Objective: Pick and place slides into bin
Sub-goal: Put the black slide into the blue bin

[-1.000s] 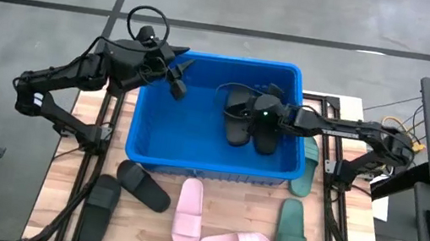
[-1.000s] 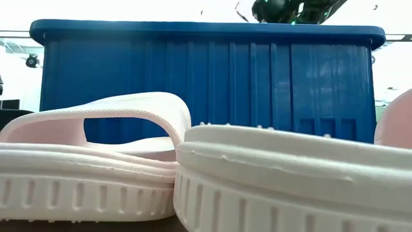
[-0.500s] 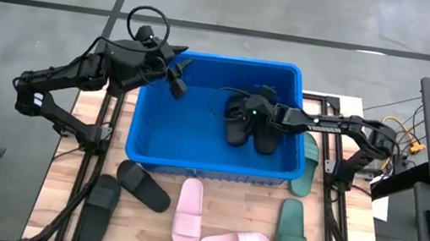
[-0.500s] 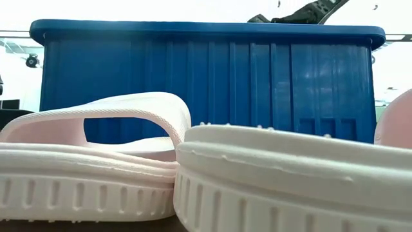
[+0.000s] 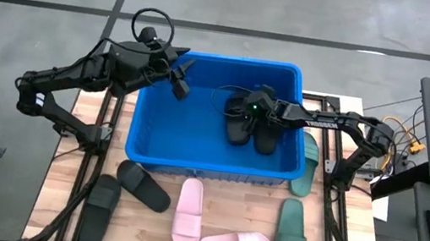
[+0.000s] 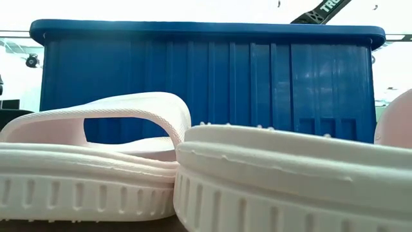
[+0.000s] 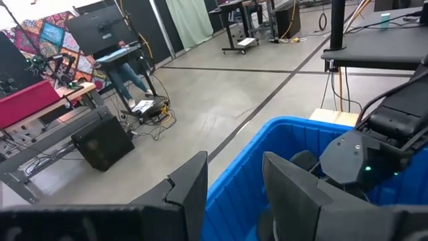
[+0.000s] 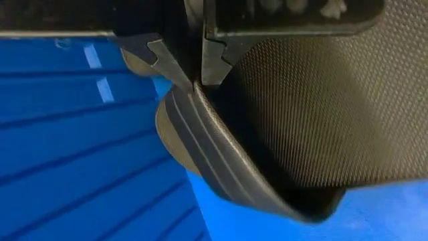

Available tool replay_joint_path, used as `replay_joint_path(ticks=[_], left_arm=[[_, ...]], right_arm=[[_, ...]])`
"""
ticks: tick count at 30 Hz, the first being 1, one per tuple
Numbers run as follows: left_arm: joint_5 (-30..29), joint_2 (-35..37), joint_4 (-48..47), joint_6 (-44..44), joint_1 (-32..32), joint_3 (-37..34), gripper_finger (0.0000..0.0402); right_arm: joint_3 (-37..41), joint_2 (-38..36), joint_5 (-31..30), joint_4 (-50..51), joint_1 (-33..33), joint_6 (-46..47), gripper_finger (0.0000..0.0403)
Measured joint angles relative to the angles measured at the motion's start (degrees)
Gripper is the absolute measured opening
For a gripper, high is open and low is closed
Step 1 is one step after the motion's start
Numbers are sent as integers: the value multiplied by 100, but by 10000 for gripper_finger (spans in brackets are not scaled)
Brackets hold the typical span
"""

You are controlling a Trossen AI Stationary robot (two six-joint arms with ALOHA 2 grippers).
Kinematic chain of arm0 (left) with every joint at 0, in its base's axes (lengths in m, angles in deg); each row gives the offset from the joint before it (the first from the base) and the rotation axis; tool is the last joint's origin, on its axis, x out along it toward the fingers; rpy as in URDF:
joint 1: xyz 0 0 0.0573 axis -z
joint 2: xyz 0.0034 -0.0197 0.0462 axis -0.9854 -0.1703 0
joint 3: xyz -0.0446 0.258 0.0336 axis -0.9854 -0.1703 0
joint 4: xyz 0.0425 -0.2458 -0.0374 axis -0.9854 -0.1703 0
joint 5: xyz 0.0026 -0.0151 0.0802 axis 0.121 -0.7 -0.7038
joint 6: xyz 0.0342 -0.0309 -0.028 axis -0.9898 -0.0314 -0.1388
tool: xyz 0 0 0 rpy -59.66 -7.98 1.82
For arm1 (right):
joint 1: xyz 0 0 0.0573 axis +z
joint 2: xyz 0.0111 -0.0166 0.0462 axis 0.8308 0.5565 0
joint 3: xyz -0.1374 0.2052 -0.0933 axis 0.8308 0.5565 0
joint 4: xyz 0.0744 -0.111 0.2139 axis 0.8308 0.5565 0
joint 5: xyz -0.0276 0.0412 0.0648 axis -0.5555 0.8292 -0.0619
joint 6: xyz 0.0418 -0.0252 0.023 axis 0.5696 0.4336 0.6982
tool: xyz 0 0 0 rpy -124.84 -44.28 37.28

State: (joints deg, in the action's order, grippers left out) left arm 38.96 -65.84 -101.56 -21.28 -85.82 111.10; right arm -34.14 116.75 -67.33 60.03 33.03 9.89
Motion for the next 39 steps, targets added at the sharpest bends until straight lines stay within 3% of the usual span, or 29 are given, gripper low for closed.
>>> replay_joint_path(ticks=[14, 24, 30, 36, 39], left_arm=[[1, -160, 7, -4, 0, 0, 128], [2, -178, -4, -50, 0, 0, 128], [3, -178, -7, -55, 0, 0, 128], [4, -176, -30, -63, 0, 0, 128], [2, -176, -158, -61, 2, 0, 128]], right_arm=[[-11, -26, -143, 399, -42, 0, 60], [-630, -33, -331, 1356, -37, 72, 119], [-1122, -44, 92, 2096, -48, 340, 139], [-1348, -44, 138, 2111, -48, 825, 139], [-1410, -44, 814, 2103, -55, 453, 134]])
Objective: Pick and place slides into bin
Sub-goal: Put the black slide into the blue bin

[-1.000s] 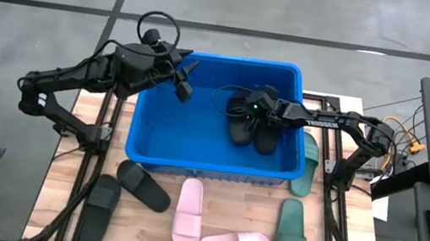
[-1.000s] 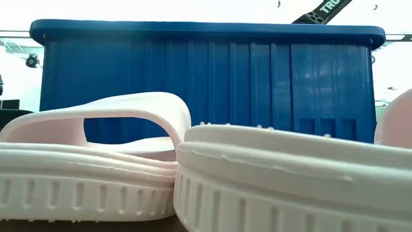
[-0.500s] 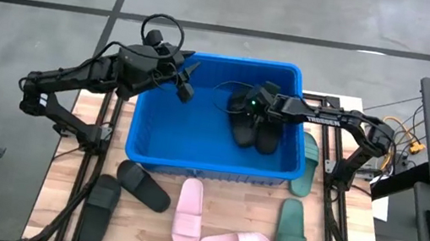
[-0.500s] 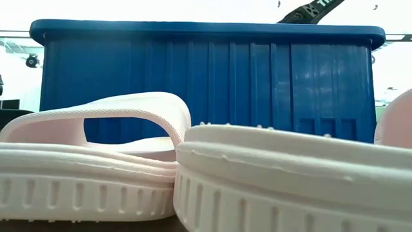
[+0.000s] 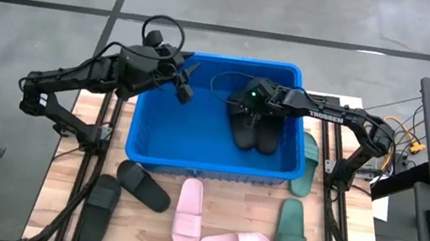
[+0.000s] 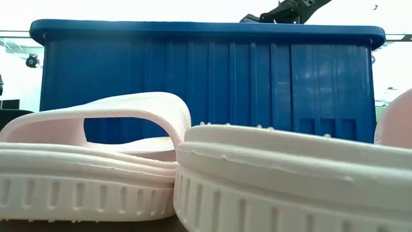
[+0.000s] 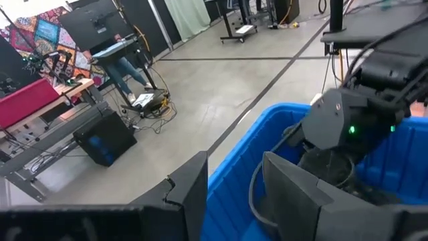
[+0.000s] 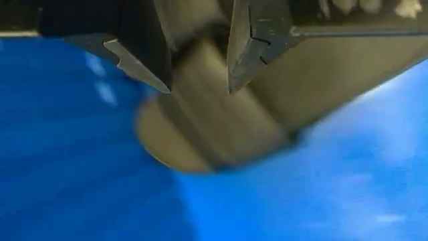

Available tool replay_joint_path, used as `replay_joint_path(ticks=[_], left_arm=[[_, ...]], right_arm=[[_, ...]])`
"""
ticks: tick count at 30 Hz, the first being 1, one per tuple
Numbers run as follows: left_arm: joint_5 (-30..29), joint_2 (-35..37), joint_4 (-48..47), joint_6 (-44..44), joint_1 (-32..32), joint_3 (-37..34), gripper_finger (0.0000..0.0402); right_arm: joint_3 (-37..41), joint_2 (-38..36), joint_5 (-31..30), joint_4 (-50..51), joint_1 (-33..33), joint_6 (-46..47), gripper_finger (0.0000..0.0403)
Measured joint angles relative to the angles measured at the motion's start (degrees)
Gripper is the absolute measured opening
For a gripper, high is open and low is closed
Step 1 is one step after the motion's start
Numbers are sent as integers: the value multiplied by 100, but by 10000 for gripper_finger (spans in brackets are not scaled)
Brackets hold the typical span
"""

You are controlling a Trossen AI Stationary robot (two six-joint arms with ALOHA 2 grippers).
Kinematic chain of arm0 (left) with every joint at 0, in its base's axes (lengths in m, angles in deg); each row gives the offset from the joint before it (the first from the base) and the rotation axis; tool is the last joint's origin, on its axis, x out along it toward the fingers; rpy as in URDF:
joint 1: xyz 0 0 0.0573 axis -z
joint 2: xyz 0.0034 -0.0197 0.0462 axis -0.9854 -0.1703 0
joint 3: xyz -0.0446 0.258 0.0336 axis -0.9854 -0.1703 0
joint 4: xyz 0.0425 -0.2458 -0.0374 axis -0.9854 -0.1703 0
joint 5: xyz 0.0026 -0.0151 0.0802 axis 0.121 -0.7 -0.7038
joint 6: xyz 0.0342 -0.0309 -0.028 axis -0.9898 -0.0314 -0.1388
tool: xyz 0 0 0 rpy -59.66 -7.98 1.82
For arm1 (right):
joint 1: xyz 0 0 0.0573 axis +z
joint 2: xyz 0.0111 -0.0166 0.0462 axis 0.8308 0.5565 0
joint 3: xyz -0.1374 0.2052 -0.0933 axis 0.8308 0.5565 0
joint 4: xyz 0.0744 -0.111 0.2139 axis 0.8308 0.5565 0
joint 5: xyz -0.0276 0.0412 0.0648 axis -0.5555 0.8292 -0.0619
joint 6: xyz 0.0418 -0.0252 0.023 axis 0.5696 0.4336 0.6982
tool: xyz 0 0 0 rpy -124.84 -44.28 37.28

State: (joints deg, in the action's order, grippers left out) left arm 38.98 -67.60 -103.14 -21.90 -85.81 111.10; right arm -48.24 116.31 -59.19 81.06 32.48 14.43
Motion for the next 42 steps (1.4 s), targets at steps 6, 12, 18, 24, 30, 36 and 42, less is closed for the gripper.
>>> replay_joint_path(ticks=[6, 12, 18, 24, 30, 36, 42], left_arm=[[2, 35, -151, 17, -2, 0, 128], [2, 162, -152, 22, -2, 0, 128], [0, 226, -159, 24, -1, 0, 128], [-4, 243, -356, 35, 0, 0, 128], [-17, 247, -449, 52, -2, 0, 128], [-20, 258, -449, 50, 0, 0, 128], [-20, 264, -447, 50, -2, 0, 128]], right_arm=[[123, 0, 1358, -69, 25, -2028, 117], [133, 2, 1137, -226, 7, -2802, 105], [138, 118, 865, -454, 7, -3150, 125], [125, 379, 904, -521, 31, -3124, 166], [141, 385, 897, -571, 57, -3484, 180], [181, 385, 735, -613, 38, -3956, 166], [219, 390, 596, -681, -10, -3966, 152]])
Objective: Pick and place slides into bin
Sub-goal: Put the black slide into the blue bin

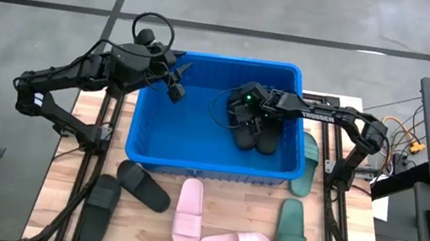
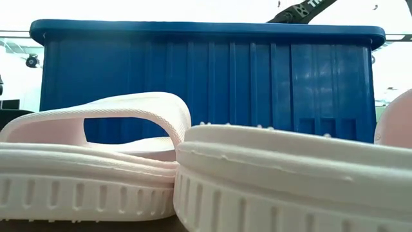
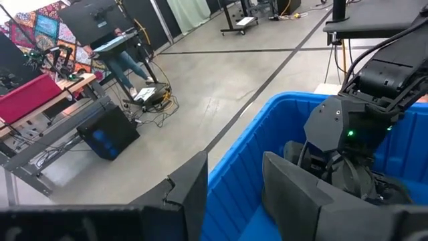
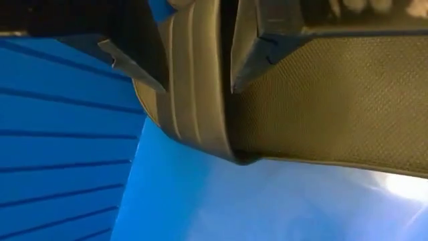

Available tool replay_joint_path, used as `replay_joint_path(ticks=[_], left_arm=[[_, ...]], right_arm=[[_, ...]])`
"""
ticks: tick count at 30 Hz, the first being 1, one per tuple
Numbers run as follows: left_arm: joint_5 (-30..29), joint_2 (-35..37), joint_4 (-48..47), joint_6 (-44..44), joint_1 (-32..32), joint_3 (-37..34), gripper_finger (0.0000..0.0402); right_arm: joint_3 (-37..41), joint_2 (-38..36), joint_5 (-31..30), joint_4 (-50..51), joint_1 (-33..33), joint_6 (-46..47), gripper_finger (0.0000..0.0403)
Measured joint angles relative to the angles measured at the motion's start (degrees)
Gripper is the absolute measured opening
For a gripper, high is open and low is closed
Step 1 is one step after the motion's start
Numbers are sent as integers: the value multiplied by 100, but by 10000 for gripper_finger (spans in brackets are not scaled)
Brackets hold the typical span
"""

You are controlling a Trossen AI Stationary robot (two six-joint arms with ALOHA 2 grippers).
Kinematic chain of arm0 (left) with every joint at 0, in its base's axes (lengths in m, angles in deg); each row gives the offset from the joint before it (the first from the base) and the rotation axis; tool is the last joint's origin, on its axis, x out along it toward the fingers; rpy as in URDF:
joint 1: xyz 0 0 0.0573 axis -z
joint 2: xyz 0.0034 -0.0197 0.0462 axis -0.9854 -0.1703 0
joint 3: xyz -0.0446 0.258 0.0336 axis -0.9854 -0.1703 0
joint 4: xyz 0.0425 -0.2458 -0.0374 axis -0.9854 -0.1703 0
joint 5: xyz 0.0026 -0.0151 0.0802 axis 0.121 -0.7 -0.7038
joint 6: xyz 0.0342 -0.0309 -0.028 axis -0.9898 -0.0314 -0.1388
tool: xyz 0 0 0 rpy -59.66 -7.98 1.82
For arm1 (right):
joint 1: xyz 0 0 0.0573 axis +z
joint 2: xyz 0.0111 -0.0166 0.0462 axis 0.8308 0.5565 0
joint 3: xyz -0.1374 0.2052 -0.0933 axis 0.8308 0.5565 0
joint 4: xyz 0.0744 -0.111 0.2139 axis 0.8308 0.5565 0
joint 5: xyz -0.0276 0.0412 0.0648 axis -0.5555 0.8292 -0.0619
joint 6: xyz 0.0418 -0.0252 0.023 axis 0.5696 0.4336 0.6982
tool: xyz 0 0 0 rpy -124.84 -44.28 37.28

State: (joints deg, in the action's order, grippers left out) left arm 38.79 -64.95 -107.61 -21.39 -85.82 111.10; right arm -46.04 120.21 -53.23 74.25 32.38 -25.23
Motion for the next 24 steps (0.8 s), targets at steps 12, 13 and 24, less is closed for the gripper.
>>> replay_joint_path(ticks=[12, 13, 24], left_arm=[[2, 11, 3, 2, 0, 0, 128], [1, 11, 4, 2, 0, 0, 128], [2, 11, 4, 2, 1, 0, 128]], right_arm=[[19, 441, -448, -111, -12, 614, 150], [19, 451, -450, -123, -12, 722, 147], [19, 445, -575, -294, -4, 1633, 66]])
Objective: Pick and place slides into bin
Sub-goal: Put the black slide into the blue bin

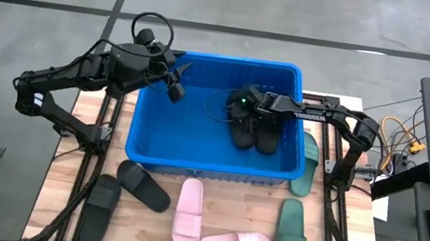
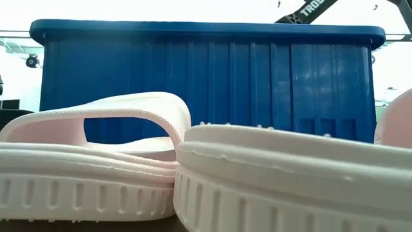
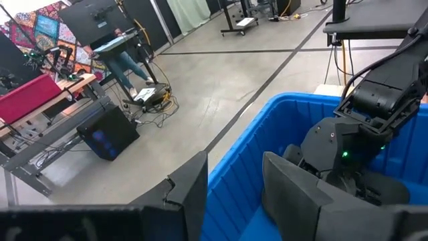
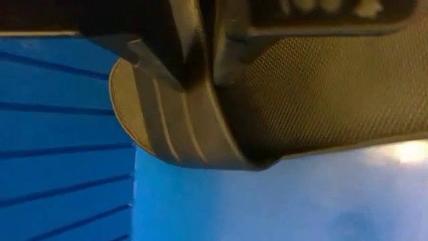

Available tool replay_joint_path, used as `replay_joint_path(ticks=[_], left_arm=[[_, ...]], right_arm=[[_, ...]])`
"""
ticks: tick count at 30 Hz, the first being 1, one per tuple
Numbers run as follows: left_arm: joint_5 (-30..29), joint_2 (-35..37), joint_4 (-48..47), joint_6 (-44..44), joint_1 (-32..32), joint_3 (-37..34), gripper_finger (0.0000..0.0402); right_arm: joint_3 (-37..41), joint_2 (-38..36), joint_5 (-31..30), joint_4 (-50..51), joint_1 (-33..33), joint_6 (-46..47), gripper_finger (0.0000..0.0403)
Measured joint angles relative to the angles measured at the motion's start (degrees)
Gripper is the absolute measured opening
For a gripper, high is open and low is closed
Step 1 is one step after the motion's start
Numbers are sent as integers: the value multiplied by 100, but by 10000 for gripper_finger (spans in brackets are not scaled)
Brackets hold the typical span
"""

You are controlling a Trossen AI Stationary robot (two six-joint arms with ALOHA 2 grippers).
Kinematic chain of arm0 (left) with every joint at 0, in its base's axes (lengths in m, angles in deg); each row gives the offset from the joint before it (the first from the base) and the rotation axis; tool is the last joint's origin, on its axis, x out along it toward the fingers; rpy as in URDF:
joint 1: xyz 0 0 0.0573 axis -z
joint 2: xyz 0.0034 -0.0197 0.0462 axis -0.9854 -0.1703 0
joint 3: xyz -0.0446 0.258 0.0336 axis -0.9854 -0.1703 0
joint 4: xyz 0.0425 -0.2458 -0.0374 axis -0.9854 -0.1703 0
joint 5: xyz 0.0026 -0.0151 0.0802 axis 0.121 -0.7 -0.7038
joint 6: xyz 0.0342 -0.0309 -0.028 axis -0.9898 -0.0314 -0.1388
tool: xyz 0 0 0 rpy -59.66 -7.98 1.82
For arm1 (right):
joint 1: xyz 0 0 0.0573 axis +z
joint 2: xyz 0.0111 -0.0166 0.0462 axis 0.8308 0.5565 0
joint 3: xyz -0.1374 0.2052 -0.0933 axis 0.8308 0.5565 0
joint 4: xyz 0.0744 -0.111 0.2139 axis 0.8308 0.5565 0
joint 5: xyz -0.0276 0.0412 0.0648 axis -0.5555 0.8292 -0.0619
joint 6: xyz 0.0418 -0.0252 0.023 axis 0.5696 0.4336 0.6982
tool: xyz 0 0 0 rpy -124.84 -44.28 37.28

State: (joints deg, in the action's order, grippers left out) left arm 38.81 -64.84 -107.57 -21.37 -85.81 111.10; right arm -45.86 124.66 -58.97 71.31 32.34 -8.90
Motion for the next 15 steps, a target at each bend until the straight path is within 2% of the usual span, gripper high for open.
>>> replay_joint_path(ticks=[4, 10, 15], left_arm=[[0, 0, 0, 0, 1, 0, 128], [0, 0, -1, -39, 0, 0, 128], [0, 0, -2, -44, 0, 0, 128]], right_arm=[[-9, 0, -42, -66, -1, 537, 19], [-33, 0, -724, -166, 80, 865, 14], [-35, -4, -746, -146, 96, 1102, 14]])
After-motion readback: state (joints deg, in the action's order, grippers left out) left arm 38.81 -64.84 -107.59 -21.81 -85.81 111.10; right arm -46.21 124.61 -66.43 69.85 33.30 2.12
